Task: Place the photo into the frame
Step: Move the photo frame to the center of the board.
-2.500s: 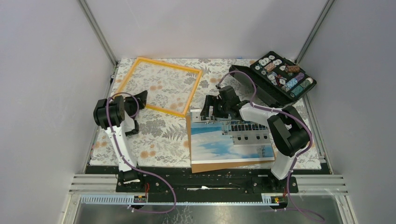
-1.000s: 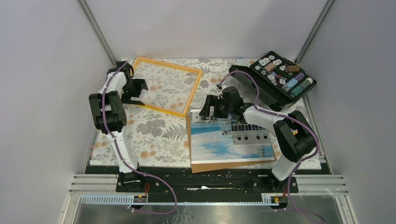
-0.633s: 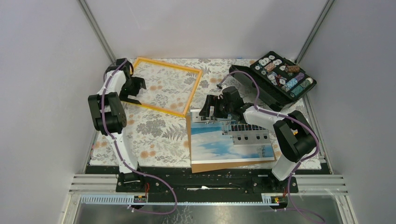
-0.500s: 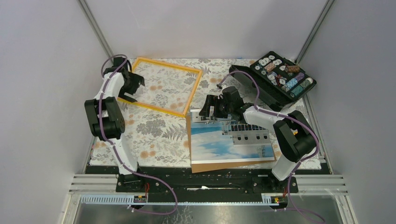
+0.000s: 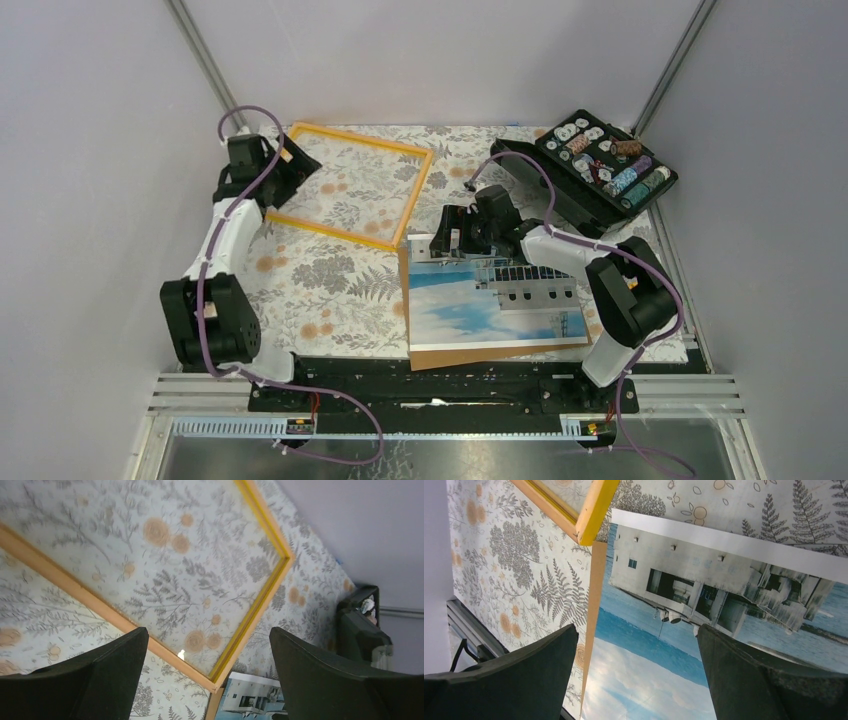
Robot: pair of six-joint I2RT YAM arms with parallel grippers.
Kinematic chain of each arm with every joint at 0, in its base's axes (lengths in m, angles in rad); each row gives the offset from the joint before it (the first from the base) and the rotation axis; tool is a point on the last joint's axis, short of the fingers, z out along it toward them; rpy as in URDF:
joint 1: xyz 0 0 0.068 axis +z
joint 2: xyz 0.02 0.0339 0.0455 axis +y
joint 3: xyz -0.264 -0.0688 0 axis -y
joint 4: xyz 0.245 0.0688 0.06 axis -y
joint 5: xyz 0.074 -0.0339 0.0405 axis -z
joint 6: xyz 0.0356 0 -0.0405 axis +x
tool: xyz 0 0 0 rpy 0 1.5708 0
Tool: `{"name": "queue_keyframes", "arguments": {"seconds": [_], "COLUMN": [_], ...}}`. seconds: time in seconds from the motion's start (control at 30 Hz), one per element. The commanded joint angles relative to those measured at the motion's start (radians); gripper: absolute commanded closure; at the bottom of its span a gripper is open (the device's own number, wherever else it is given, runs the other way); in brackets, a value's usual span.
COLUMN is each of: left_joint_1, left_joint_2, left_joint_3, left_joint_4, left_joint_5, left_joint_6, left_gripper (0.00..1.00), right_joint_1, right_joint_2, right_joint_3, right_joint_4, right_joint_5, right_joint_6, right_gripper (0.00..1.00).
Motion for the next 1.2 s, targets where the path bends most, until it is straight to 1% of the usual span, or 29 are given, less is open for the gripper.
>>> {"name": "queue_keyframes", "arguments": {"seconds": [0.0, 0.03, 0.07, 0.1, 0.17, 0.3, 0.4, 0.43, 0.47, 0.6, 0.7, 0.77, 0.83, 0.93, 0.97, 1.07, 1.17], "left_joint_1": [0.002, 0.003, 0.003, 0.002, -0.002, -0.003, -0.002, 0.000, 0.002, 0.012, 0.027, 0.028, 0.030, 0.031, 0.033, 0.046, 0.073], "left_joint_2": [0.067, 0.090, 0.118, 0.146, 0.206, 0.325, 0.367, 0.374, 0.377, 0.383, 0.404, 0.400, 0.385, 0.365, 0.363, 0.355, 0.329], "left_joint_3": [-0.084, -0.067, -0.053, -0.051, -0.053, -0.055, -0.061, -0.061, -0.061, -0.062, -0.050, -0.059, -0.079, -0.111, -0.114, -0.135, -0.181], "left_joint_4": [0.096, 0.024, -0.033, -0.049, -0.051, -0.047, -0.043, -0.043, -0.045, -0.057, -0.082, -0.089, -0.092, -0.091, -0.096, -0.110, -0.108], "left_joint_5": [-0.073, -0.155, -0.201, -0.218, -0.204, -0.140, -0.134, -0.135, -0.142, -0.188, -0.171, -0.186, -0.194, -0.240, -0.242, -0.253, -0.252], "left_joint_6": [-0.259, -0.344, -0.403, -0.451, -0.511, -0.572, -0.588, -0.589, -0.587, -0.584, -0.573, -0.572, -0.572, -0.573, -0.569, -0.569, -0.568], "left_gripper": [0.14, 0.16, 0.16, 0.16, 0.17, 0.19, 0.25, 0.31, 0.34, 0.39, 0.44, 0.48, 0.55, 0.59, 0.62, 0.67, 0.79], "right_joint_1": [0.021, 0.028, 0.035, 0.041, 0.042, 0.043, 0.043, 0.044, 0.043, 0.043, 0.043, 0.042, 0.043, 0.042, 0.043, 0.042, 0.043], "right_joint_2": [-0.028, -0.052, -0.079, -0.113, -0.179, -0.310, -0.382, -0.401, -0.422, -0.476, -0.489, -0.491, -0.489, -0.490, -0.492, -0.504, -0.523], "right_joint_3": [0.066, 0.065, 0.061, 0.054, 0.036, 0.007, -0.006, -0.010, -0.013, -0.029, -0.033, -0.034, -0.036, -0.038, -0.039, -0.044, -0.058], "right_joint_4": [-0.099, -0.129, -0.165, -0.195, -0.244, -0.321, -0.369, -0.380, -0.389, -0.410, -0.419, -0.421, -0.421, -0.421, -0.421, -0.421, -0.421], "right_joint_5": [0.035, 0.047, 0.064, 0.084, 0.116, 0.183, 0.204, 0.211, 0.219, 0.247, 0.255, 0.256, 0.254, 0.249, 0.250, 0.249, 0.255], "right_joint_6": [-0.028, -0.034, -0.042, -0.049, -0.055, -0.059, -0.055, -0.054, -0.053, -0.053, -0.056, -0.055, -0.054, -0.053, -0.053, -0.055, -0.057], "right_gripper": [0.04, 0.04, 0.04, 0.04, 0.03, 0.02, 0.02, 0.02, 0.02, 0.01, 0.01, 0.01, 0.01, 0.01, 0.01, 0.01, 0.01]}}
